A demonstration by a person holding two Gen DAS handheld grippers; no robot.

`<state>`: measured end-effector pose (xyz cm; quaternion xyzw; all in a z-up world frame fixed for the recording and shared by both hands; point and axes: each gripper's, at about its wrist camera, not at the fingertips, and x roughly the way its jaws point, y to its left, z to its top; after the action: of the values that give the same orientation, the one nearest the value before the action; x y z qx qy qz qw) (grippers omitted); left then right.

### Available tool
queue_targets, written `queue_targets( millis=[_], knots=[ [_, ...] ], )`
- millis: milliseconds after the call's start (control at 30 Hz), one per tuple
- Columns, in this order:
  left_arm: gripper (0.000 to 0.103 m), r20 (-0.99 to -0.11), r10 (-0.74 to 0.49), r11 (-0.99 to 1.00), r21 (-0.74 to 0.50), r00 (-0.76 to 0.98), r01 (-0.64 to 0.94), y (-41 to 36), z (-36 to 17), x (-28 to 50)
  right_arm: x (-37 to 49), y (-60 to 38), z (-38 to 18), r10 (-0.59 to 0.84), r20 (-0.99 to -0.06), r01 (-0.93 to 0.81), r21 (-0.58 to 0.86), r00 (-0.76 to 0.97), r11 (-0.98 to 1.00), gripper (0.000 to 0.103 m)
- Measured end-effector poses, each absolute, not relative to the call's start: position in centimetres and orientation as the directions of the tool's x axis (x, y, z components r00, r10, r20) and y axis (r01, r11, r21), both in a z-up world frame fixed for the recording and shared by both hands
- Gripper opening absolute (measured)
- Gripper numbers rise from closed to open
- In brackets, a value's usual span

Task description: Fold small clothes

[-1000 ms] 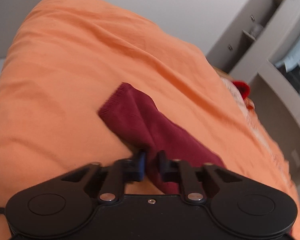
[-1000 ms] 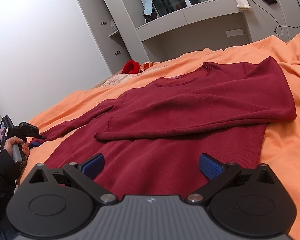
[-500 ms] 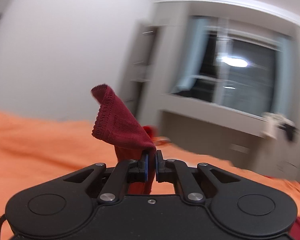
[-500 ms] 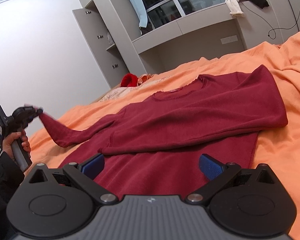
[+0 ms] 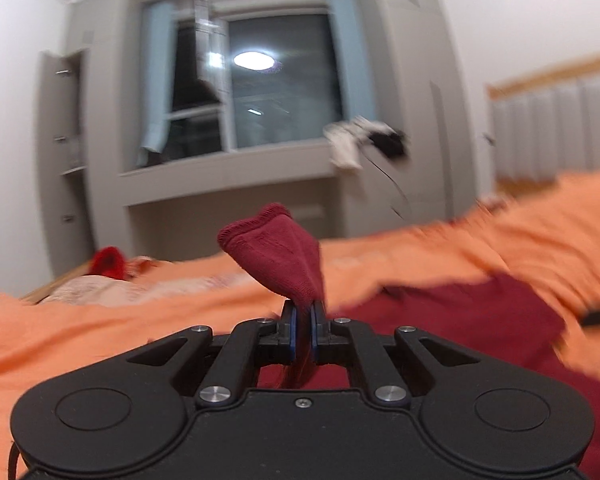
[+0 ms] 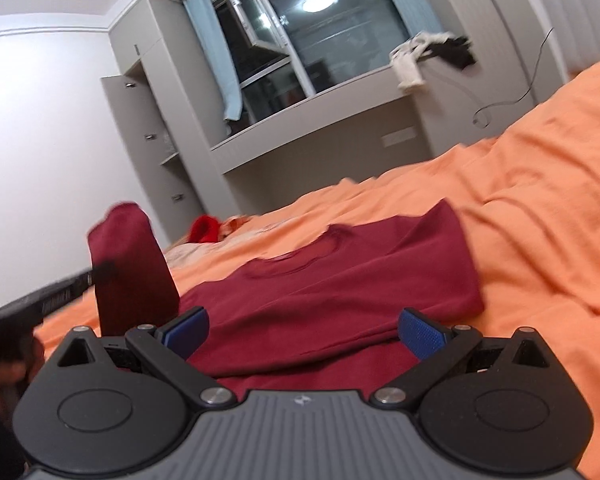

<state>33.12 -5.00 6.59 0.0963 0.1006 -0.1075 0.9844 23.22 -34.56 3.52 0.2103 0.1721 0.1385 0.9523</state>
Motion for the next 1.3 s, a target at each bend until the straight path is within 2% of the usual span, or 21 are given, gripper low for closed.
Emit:
queue_targets(
  millis=[100, 200, 433, 533, 600, 767, 833, 1000, 1167, 1300],
  knots=[
    [0.007, -0.275, -0.263, 0.917, 0.228, 0.925, 0.328, -6.7, 3.7, 31.9, 23.3, -35.3, 3.3, 0.333, -0.270, -0.180, 0.466, 0.903, 0.866, 0.103],
    [0.008, -0.340, -0.284, 0.880, 0.277, 0.896, 0.384, -7.7, 1.2, 30.7, 23.4, -35.5, 3.2, 0.331, -0.271, -0.172, 0.477, 0.904, 0.862, 0.103],
    [0.015, -0.417, -0.351, 0.876, 0.171, 0.838, 0.451, -6.2, 0.4, 30.9, 23.9, -35.6, 2.6, 0.344, -0.284, -0.172, 0.491, 0.895, 0.854, 0.103],
    [0.030, -0.448, -0.389, 0.862, 0.131, 0.805, 0.490, -5.6, 0.5, 31.0, 24.1, -35.4, 2.3, 0.360, -0.298, -0.180, 0.493, 0.884, 0.851, 0.103],
    [0.045, -0.466, -0.422, 0.846, 0.106, 0.778, 0.523, -4.8, 0.5, 30.5, 24.3, -35.3, 2.2, 0.368, -0.308, -0.182, 0.496, 0.877, 0.849, 0.103],
    [0.066, -0.473, -0.479, 0.817, 0.067, 0.739, 0.572, -3.6, 0.9, 29.9, 24.9, -35.0, 2.4, 0.408, -0.305, -0.211, 0.515, 0.861, 0.831, 0.103],
    [0.071, -0.451, -0.471, 0.830, 0.063, 0.758, 0.554, -2.6, 1.5, 29.7, 25.3, -34.6, 2.6, 0.436, -0.303, -0.233, 0.526, 0.847, 0.818, 0.103],
    [0.098, -0.398, -0.397, 0.907, -0.034, 0.827, 0.420, 2.4, 3.9, 30.3, 26.8, -32.3, 2.8, 0.481, -0.353, -0.256, 0.524, 0.803, 0.812, 0.103],
    [0.099, -0.394, -0.229, 0.973, -0.122, 0.890, 0.196, 9.2, 5.0, 32.0, 27.5, -29.5, 2.6, 0.509, -0.425, -0.302, 0.464, 0.748, 0.833, 0.097],
    [0.100, -0.444, -0.094, 0.977, -0.214, 0.891, -0.003, 13.5, 5.1, 33.3, 28.4, -27.6, 2.3, 0.529, -0.461, -0.340, 0.433, 0.712, 0.835, 0.083]
  ],
)
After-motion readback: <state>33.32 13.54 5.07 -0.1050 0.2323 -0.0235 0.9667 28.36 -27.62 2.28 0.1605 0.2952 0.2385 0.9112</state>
